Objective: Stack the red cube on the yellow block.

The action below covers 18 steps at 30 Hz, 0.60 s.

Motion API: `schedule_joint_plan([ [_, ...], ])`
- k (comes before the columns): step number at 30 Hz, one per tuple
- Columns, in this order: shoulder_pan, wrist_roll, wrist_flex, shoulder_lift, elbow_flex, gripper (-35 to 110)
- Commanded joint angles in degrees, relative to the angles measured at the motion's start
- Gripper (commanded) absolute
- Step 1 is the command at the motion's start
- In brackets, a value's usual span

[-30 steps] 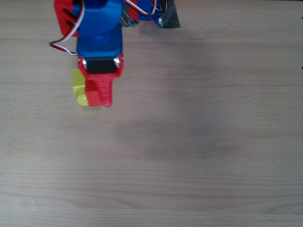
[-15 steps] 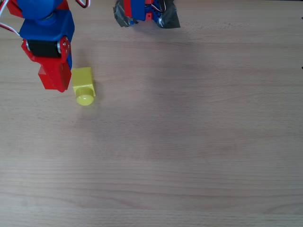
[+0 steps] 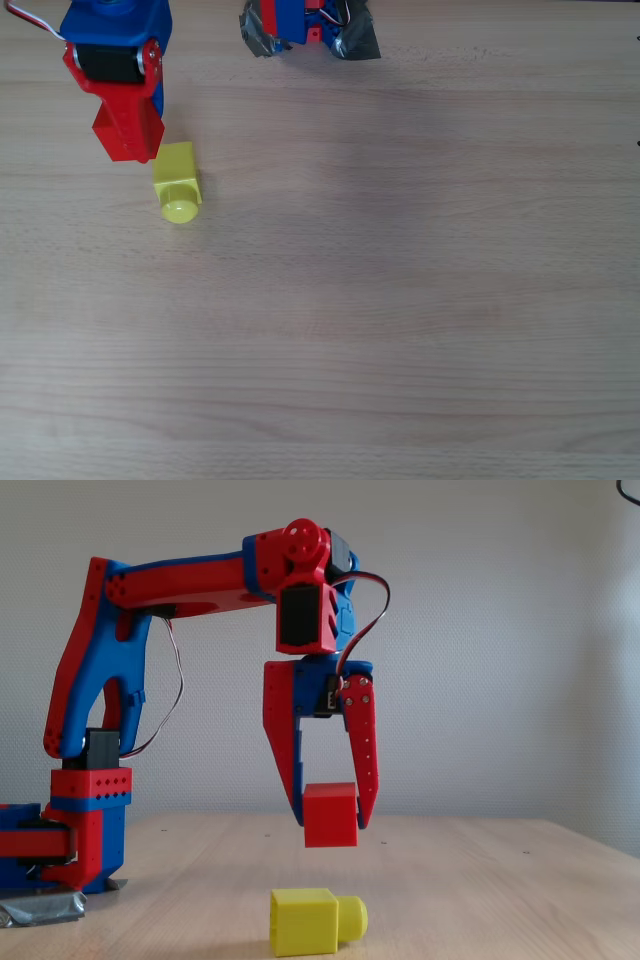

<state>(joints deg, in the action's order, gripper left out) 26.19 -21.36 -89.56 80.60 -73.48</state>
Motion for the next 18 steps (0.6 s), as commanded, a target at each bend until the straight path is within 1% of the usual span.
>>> schedule_joint_plan([
  [1, -0.2, -1.0, 0.9, 9.0, -0.9, 0],
  [18, 0.1, -2.5, 8.1, 19.5, -21.3, 0],
])
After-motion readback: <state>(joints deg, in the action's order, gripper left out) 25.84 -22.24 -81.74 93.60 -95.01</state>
